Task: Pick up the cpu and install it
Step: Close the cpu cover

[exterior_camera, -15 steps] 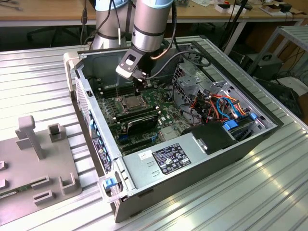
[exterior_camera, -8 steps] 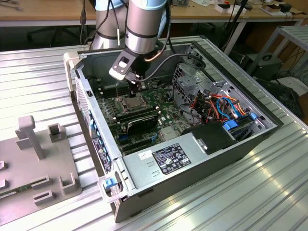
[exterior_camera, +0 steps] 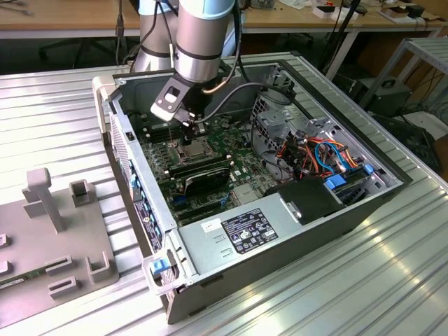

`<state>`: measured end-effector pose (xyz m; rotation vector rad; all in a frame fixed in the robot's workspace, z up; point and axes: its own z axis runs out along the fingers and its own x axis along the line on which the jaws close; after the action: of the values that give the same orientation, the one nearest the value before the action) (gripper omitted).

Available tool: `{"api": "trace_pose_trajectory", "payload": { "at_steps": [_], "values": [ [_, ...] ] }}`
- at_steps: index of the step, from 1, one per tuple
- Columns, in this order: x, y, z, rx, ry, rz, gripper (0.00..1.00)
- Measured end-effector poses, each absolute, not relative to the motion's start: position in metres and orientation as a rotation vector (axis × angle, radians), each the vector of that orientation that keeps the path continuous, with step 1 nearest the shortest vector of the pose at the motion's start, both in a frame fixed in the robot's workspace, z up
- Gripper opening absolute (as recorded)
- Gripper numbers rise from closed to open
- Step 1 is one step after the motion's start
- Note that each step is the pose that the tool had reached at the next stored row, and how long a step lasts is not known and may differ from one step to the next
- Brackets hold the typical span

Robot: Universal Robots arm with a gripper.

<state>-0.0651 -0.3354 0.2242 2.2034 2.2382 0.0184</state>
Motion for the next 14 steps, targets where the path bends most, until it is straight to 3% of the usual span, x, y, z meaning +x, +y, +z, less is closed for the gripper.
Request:
{"api": "trace_pose_trajectory", "payload": {
  "at_steps": [14],
  "values": [
    [-0.0742, -0.3360, 0.2181, 2.203, 2.238, 0.017, 0.11]
  ]
}}
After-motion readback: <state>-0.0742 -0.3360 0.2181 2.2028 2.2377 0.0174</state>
